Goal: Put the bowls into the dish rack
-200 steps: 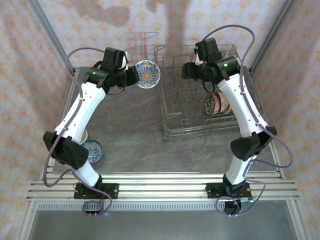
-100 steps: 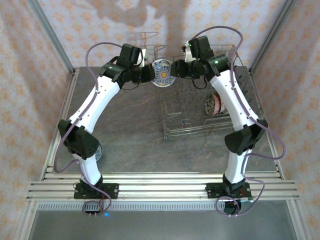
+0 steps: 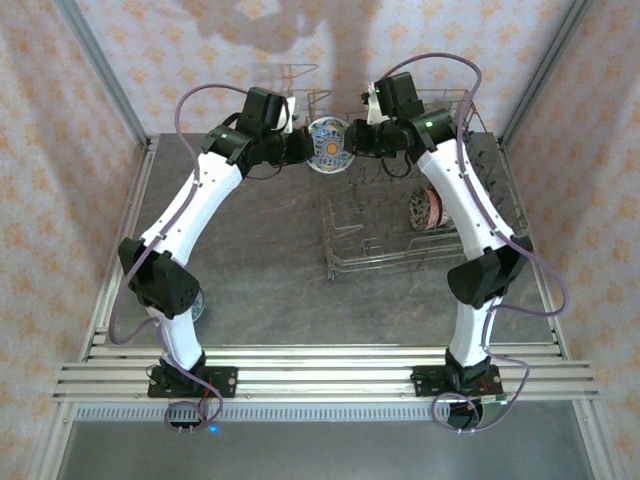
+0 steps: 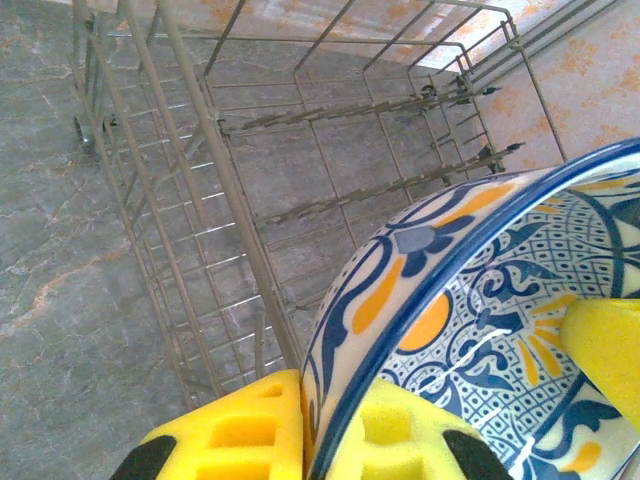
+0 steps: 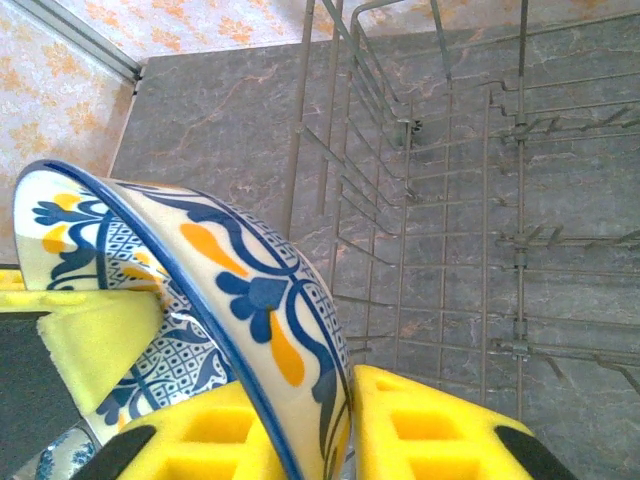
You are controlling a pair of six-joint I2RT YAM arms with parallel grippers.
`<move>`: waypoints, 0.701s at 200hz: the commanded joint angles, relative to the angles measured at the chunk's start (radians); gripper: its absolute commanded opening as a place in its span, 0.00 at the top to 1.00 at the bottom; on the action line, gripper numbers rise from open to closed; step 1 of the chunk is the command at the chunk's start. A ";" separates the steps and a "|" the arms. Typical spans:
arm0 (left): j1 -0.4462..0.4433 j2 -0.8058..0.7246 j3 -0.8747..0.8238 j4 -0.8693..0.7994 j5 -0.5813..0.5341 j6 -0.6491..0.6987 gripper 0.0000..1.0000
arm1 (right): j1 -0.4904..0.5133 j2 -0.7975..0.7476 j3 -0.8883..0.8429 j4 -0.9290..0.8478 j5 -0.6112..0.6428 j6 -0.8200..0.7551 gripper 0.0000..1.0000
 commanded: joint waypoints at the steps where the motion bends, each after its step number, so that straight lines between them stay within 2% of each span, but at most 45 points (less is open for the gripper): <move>1: -0.003 0.014 0.059 0.038 -0.021 0.021 1.00 | 0.001 -0.031 -0.011 0.014 -0.001 0.003 0.83; 42: -0.015 0.026 0.081 0.023 -0.005 0.026 1.00 | 0.001 -0.037 -0.030 0.007 0.022 0.021 1.00; 57: -0.018 0.023 0.079 0.020 -0.002 0.030 0.89 | 0.001 -0.035 -0.026 -0.007 0.060 0.032 1.00; 72: -0.020 0.012 0.073 0.025 0.002 0.031 0.83 | 0.001 -0.043 -0.027 -0.017 0.109 0.054 1.00; 100: -0.019 -0.015 0.061 0.036 -0.001 0.042 0.63 | 0.000 -0.074 -0.057 -0.022 0.224 0.108 1.00; 140: -0.011 -0.054 0.050 0.042 -0.025 0.068 0.43 | -0.010 -0.113 -0.106 -0.019 0.327 0.157 1.00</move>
